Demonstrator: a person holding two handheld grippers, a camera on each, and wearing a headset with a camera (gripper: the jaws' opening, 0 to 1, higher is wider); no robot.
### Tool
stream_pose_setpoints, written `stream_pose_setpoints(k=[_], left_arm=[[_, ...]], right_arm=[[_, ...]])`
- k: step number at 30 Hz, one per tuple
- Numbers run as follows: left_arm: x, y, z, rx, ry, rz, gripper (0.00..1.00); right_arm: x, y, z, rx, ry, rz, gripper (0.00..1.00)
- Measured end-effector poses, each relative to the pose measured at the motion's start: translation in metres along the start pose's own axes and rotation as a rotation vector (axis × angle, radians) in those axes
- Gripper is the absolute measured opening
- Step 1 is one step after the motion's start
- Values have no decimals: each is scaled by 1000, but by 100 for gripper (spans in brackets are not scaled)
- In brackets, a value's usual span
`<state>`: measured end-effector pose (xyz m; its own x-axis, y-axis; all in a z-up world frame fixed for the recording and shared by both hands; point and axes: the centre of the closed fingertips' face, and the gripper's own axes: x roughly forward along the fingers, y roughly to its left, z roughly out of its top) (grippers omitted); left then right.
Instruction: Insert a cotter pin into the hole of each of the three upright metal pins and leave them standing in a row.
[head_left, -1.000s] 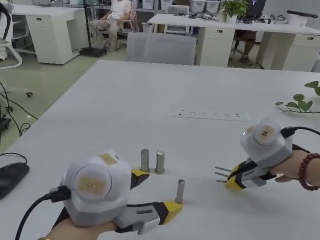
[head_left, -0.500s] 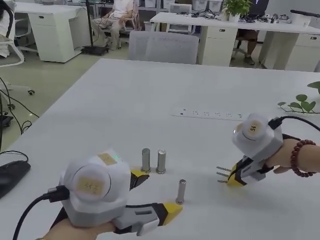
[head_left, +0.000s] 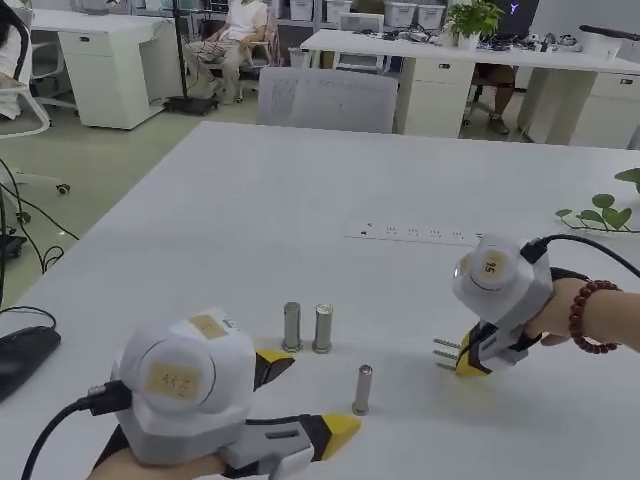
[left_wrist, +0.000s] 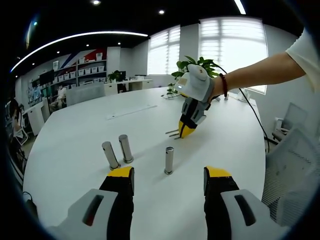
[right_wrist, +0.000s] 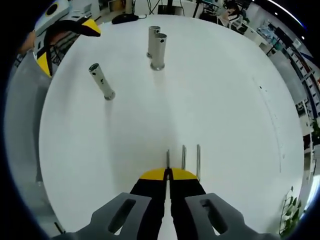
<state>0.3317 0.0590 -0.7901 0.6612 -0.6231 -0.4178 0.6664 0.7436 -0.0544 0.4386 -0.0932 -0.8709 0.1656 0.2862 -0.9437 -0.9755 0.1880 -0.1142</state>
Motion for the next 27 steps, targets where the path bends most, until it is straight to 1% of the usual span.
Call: stream_pose_setpoints(k=[5, 8, 12, 17, 24, 27], left_arm=[[0, -1, 2, -2, -4, -1, 55], [-1, -1, 4, 6, 0, -5, 55], [-1, -1, 5, 17, 2, -4, 55], [-1, -3, 8, 25, 0, -4, 55], [-2, -9, 12, 37, -3, -13, 53], [-3, -11, 13, 41, -3, -16, 51]], right_arm=[[-1, 1, 0, -6, -3, -9, 2], [-2, 0, -1, -19, 0, -15, 2], [-5, 0, 0, -20, -17, -26, 2], [-9, 7, 2, -39, -35, -39, 2], [-23, 16, 12, -83, -76, -77, 2], [-30, 23, 18, -95, -105, -86, 2]])
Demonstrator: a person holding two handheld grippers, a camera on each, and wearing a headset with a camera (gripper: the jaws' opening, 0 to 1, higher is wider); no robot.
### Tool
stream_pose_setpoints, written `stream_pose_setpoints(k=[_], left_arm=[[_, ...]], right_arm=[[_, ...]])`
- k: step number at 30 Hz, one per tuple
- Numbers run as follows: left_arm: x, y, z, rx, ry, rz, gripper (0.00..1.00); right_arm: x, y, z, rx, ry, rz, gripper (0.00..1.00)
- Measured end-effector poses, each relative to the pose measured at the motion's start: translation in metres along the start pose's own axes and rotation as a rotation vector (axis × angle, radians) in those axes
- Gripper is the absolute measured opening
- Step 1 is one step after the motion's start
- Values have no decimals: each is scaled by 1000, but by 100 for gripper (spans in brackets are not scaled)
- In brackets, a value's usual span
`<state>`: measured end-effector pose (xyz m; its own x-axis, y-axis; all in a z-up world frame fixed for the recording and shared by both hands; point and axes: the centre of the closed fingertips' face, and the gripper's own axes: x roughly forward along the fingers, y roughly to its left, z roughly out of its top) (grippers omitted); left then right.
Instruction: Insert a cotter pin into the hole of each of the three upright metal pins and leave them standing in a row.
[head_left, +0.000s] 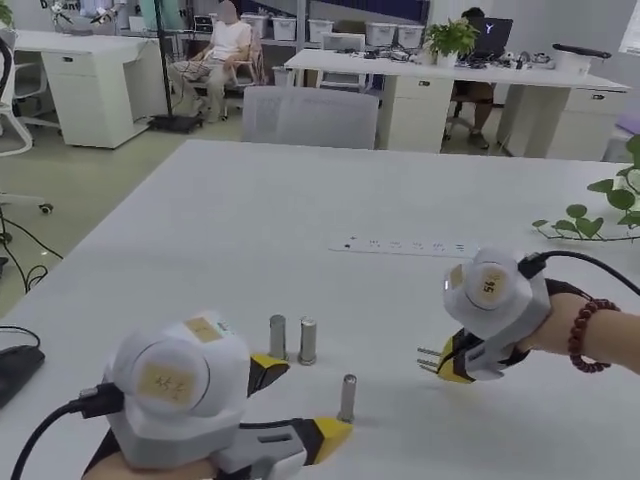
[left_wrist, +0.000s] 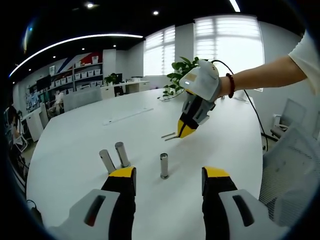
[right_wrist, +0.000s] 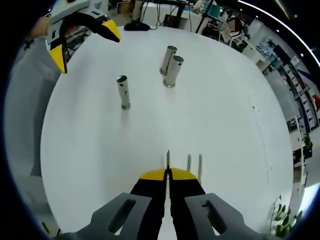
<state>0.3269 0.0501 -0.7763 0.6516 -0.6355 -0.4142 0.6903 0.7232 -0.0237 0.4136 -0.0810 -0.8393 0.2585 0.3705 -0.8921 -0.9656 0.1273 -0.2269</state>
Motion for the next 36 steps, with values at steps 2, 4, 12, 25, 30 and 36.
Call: stream_pose_setpoints(k=[2, 4, 12, 25, 30, 36], left_arm=[[0, -1, 1, -4, -2, -4, 51], [-1, -3, 2, -11, -6, -9, 49], [-1, -7, 9, -64, -29, -29, 46], [2, -19, 20, -178, -55, -77, 38], [2, -19, 24, -252, -71, -91, 33], [3, -20, 31, -362, -111, -111, 24]], right_arm=[[-3, 2, 3, -6, -13, -7, 2], [-8, 5, 7, -16, -27, -14, 2], [-27, 17, 26, -66, -86, -52, 2], [-49, 47, 70, -184, -190, -78, 2], [-53, 58, 82, -224, -213, -77, 2], [-57, 69, 94, -261, -238, -74, 2]])
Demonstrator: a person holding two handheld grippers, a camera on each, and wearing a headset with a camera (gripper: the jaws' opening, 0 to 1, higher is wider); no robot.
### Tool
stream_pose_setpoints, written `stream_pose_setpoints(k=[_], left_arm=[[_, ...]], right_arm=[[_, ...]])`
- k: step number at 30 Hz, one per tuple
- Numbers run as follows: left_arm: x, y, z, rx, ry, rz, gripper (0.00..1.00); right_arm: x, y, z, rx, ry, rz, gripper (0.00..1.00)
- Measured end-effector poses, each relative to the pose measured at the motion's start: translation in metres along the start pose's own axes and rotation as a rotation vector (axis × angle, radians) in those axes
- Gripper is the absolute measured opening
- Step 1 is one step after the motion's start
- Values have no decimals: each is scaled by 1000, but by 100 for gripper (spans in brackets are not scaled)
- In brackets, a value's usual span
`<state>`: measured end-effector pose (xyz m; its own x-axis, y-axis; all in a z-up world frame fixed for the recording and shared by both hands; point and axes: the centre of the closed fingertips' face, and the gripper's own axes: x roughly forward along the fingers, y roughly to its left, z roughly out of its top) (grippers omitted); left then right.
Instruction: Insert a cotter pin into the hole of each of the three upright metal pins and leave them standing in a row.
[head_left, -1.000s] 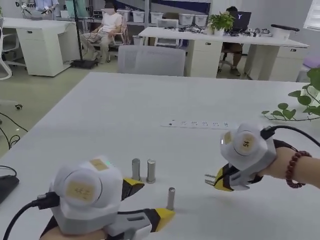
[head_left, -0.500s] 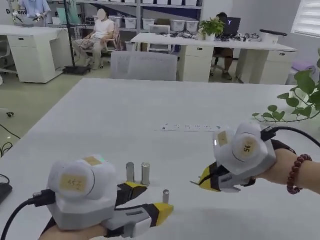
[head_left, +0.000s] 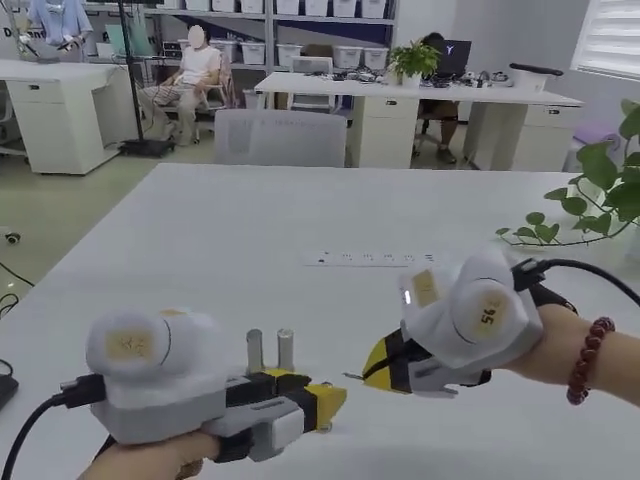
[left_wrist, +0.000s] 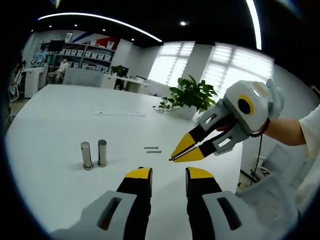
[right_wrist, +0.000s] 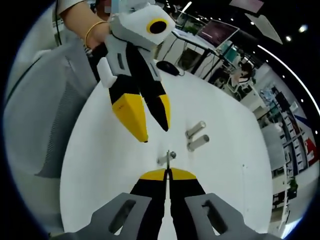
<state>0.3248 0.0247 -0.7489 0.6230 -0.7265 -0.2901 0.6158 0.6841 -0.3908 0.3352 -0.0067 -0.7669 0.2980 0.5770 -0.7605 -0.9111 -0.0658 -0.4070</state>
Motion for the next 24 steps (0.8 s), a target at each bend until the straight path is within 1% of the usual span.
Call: stream_pose_setpoints(k=[5, 6, 10, 13, 16, 19, 20, 21, 22, 24], left_arm=[[1, -4, 0, -38, -4, -10, 22], [2, -5, 0, -52, -7, -15, 22], [3, -7, 1, -77, -14, -18, 19], [4, -8, 1, -118, -21, -24, 16], [4, -9, 2, -140, -29, -28, 11], [4, -10, 2, -160, -32, -31, 10], [3, -10, 2, -175, -38, -34, 9], [3, -10, 3, -183, -40, -34, 8], [3, -10, 3, -203, -41, -34, 7], [2, -10, 4, -217, -48, -37, 5]], right_arm=[[-1, 5, 9, -25, -17, 3, 2], [-1, 5, 11, -30, -21, 1, 2], [-1, 8, 15, -39, -33, 4, 2], [-1, 9, 19, -47, -47, 1, 2], [-2, 10, 23, -60, -53, -3, 2], [-4, 11, 27, -68, -65, -10, 2], [-4, 9, 28, -77, -64, -22, 2], [-4, 9, 28, -84, -64, -24, 2], [-5, 9, 29, -85, -64, -24, 2], [-5, 9, 30, -90, -67, -30, 2]])
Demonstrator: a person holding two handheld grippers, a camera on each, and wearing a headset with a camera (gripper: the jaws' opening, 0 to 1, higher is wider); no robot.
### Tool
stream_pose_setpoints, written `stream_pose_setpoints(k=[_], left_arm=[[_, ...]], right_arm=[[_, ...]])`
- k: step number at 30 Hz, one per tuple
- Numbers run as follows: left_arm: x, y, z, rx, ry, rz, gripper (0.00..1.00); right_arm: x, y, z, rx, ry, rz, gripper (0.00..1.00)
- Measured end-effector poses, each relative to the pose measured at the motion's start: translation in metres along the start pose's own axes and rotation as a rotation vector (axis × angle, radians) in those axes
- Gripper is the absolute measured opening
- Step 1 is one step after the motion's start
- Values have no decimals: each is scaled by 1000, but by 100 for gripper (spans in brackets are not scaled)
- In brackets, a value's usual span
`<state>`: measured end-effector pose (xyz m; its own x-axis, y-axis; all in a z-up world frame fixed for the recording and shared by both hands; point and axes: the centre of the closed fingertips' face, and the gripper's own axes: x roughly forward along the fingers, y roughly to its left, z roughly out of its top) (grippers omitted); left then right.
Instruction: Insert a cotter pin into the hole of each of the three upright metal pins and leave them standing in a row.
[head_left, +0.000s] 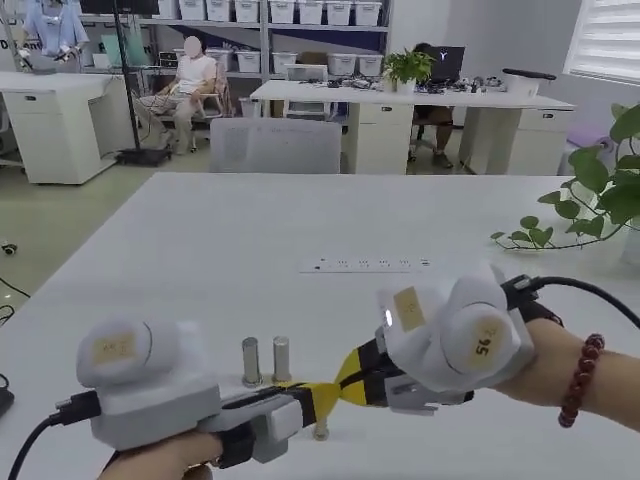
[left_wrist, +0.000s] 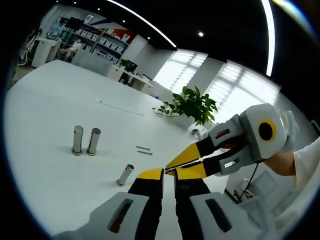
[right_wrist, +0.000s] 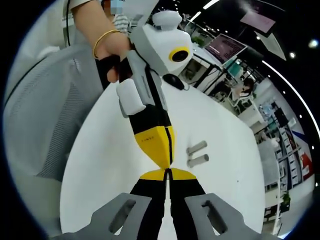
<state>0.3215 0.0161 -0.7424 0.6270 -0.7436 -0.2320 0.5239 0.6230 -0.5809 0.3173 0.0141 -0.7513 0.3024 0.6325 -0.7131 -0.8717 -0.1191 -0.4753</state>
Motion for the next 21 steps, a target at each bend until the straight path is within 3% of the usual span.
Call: stream_pose_setpoints(k=[7, 21], left_arm=[[-2, 2, 0, -14, -4, 12, 1], [-2, 3, -1, 52, 1, 9, 0]], right_arm=[[0, 2, 3, 2, -5, 2, 2], [1, 2, 2, 53, -14, -8, 4]])
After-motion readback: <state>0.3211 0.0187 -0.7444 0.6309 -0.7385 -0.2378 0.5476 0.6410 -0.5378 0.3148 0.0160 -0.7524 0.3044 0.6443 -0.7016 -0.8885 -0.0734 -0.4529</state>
